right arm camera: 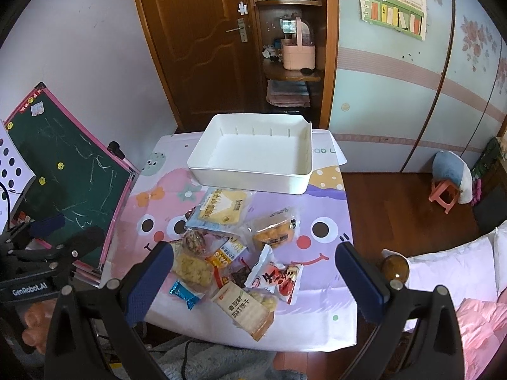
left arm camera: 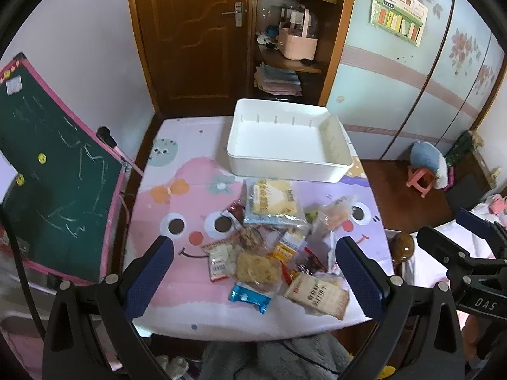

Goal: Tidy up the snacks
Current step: 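Grasp the yellow bread pack with left tool while right tool grasps clear cookie pack, then carry both packs to the white tray and release them inside, then withdraw both tools from the tray back toward the snack pile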

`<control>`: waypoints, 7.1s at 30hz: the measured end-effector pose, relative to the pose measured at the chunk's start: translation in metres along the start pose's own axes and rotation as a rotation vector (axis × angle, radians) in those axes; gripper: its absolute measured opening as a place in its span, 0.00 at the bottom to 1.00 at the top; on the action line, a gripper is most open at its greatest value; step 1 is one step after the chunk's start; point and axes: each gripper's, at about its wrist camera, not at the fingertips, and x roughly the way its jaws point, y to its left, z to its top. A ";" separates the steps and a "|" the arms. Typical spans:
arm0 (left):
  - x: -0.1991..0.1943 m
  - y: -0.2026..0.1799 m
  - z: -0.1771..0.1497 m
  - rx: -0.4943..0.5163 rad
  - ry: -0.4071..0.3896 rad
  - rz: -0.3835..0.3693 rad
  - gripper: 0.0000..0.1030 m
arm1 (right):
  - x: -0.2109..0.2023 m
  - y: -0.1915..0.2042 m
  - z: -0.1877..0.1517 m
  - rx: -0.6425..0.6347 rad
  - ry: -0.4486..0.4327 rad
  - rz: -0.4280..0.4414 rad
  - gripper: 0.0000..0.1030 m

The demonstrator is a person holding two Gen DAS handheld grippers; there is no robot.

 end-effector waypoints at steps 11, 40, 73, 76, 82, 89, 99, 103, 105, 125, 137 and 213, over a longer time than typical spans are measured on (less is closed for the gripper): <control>0.063 0.002 0.044 0.067 0.055 -0.002 0.99 | 0.065 -0.012 0.023 0.082 0.108 -0.036 0.99; 0.377 -0.016 0.072 0.109 0.518 -0.129 0.99 | 0.274 -0.049 0.010 0.453 0.535 -0.052 0.84; 0.339 -0.036 0.068 0.087 0.415 -0.242 0.21 | 0.258 -0.044 -0.001 0.422 0.487 0.049 0.38; 0.310 -0.026 0.072 0.083 0.362 -0.231 0.21 | 0.248 -0.042 0.000 0.413 0.463 0.063 0.38; 0.248 -0.004 0.083 0.060 0.263 -0.232 0.20 | 0.221 -0.036 0.009 0.385 0.404 0.113 0.38; 0.171 0.003 0.121 0.105 0.079 -0.208 0.21 | 0.177 -0.029 0.048 0.288 0.288 0.132 0.38; 0.122 0.008 0.198 0.136 -0.118 -0.167 0.21 | 0.137 -0.022 0.146 0.145 0.069 0.076 0.38; 0.142 0.000 0.222 0.135 -0.133 -0.136 0.21 | 0.149 -0.025 0.175 0.144 0.029 0.048 0.39; 0.165 -0.001 0.235 0.124 -0.119 -0.117 0.21 | 0.164 -0.029 0.185 0.154 0.028 0.027 0.39; 0.334 -0.015 0.237 0.141 0.107 -0.031 0.78 | 0.314 -0.039 0.196 0.179 0.281 -0.088 0.43; 0.285 -0.010 0.232 0.151 -0.059 -0.019 0.90 | 0.294 -0.037 0.198 0.212 0.224 -0.036 0.54; 0.229 0.025 -0.100 0.128 0.225 -0.154 0.90 | 0.196 0.055 -0.153 -0.581 0.279 0.021 0.64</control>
